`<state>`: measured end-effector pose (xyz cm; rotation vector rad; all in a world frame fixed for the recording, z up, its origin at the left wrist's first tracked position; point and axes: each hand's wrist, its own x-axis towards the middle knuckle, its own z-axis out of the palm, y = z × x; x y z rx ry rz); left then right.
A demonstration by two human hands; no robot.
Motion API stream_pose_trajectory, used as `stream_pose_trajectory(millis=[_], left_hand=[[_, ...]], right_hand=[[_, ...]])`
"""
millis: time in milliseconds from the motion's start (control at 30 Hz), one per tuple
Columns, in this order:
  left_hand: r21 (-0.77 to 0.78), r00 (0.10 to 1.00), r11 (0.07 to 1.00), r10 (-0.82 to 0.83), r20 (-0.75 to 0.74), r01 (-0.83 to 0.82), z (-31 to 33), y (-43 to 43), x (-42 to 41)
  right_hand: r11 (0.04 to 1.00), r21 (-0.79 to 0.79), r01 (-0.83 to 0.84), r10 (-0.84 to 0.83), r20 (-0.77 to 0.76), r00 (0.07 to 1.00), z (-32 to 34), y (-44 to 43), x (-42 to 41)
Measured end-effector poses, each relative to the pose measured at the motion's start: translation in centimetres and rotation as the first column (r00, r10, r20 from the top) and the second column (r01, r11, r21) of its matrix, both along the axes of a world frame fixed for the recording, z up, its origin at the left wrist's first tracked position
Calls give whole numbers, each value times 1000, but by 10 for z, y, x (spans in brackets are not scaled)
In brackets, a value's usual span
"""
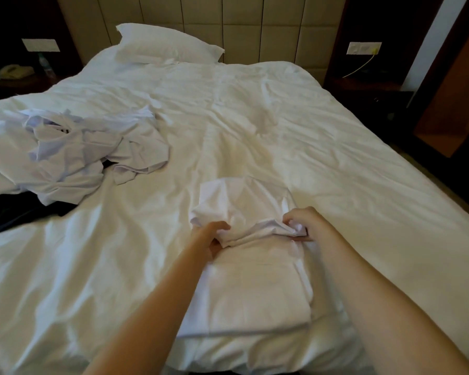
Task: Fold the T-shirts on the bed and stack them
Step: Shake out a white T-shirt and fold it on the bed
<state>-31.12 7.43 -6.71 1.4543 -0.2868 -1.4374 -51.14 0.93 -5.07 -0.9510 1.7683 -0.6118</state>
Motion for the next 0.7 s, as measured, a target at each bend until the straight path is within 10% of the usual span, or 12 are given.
stream_pose_trajectory(millis=[167, 300, 367, 533, 700], left_hand=[[62, 964, 998, -17, 267, 0, 23, -18, 33], [10, 593, 998, -45, 804, 63, 26, -51, 44], [55, 517, 985, -132, 846, 160, 27, -70, 40], [120, 724, 977, -212, 657, 177, 13, -103, 40], [70, 617, 979, -175, 768, 190, -8, -104, 45]], right_hand=[[1000, -12, 19, -17, 160, 987, 7, -23, -1], [995, -39, 89, -79, 211, 974, 2, -48, 5], [994, -43, 99, -87, 213, 973, -2, -57, 9], [954, -241, 179, -151, 130, 980, -23, -71, 8], [898, -429, 97, -177, -150, 973, -43, -72, 15]])
